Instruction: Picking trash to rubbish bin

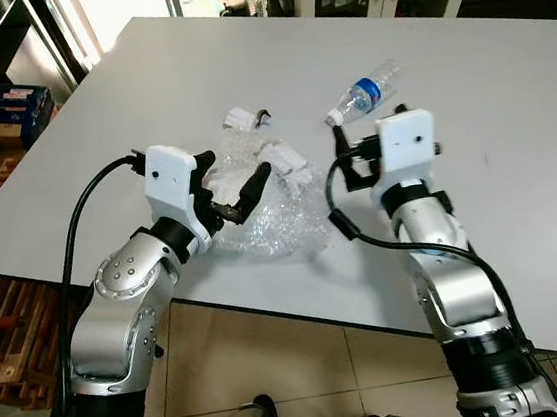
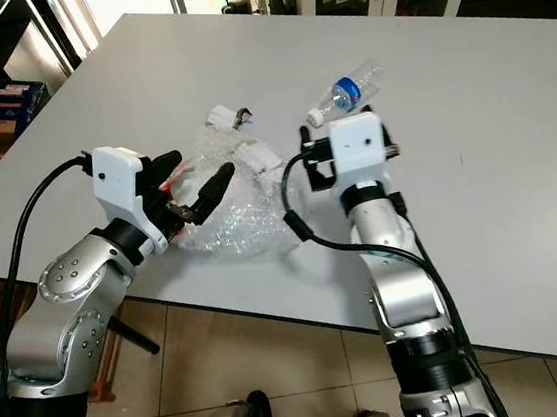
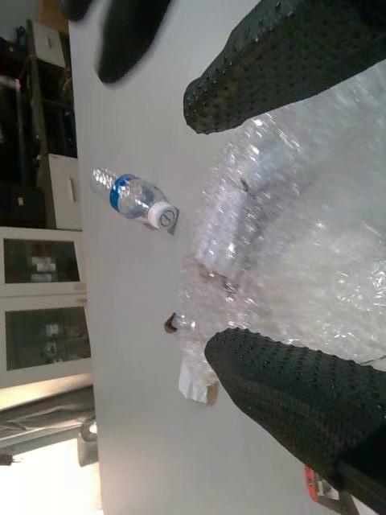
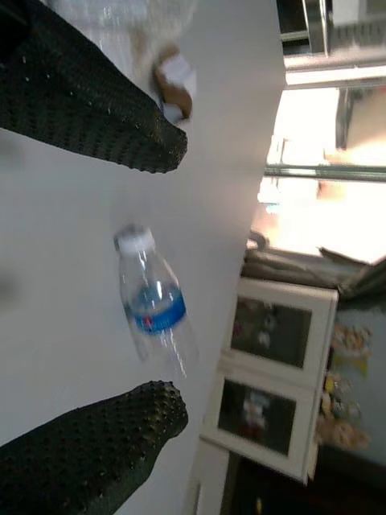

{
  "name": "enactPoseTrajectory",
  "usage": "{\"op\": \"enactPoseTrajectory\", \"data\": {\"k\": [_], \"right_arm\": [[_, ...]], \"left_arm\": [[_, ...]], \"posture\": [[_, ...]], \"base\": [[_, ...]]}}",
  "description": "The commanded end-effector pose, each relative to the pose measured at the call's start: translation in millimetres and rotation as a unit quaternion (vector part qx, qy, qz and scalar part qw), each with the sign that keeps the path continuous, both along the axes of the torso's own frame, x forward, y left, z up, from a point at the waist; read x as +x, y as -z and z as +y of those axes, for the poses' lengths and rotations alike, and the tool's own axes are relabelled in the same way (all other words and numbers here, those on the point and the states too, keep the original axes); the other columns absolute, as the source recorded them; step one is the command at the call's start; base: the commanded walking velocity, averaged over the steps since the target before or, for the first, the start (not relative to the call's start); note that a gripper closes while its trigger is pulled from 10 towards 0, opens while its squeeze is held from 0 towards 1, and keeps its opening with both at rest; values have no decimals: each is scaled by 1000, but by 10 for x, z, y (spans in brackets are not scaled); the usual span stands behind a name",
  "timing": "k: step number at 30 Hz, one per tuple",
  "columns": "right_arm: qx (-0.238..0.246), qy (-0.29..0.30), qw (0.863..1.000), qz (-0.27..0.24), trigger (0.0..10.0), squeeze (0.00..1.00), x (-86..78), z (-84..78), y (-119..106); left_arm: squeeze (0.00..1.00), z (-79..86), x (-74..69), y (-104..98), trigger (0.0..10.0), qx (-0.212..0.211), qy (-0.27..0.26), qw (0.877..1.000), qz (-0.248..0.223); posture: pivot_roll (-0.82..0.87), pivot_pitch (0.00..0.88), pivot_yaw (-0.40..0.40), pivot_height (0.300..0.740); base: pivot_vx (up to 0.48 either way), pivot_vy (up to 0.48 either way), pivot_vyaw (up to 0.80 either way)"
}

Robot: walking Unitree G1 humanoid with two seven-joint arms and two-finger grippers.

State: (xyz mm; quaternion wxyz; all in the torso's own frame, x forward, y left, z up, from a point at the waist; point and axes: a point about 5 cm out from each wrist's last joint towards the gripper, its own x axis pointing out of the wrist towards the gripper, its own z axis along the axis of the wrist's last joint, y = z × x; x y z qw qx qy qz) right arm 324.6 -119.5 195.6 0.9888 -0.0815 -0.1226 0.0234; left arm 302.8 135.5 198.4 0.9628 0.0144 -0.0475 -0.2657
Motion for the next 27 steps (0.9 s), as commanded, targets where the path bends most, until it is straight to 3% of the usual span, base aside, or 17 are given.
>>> {"op": "enactPoseTrajectory", "data": {"k": [1, 6, 11, 24, 27], "right_arm": [[0, 16, 1000, -20, 10000, 0, -58, -76, -56], [-4, 47, 999, -27, 10000, 0, -172, -241, -73], [-3, 72, 997, -17, 10000, 0, -289, -360, -25], [-9, 85, 996, -12, 10000, 0, -365, -407, -42], [-10, 85, 996, -13, 10000, 0, -363, -408, -46]], "left_arm": [[0, 13, 22, -22, 10000, -1, -14, 1000, -12], [0, -4, 57, 0, 10000, -12, -18, 1000, -9], [0, -32, 100, 24, 10000, -21, -12, 1000, -5], [0, -142, 167, 68, 10000, -31, 4, 1000, -1], [0, -143, 176, 64, 10000, -33, 6, 999, 0]], "posture": [[125, 125, 38, 740], [100, 117, 41, 740], [59, 102, 48, 740], [19, 86, 54, 740], [21, 82, 54, 740]], "base": [[0, 0, 0], [0, 0, 0], [0, 0, -670], [0, 0, -753], [0, 0, 0]]}}
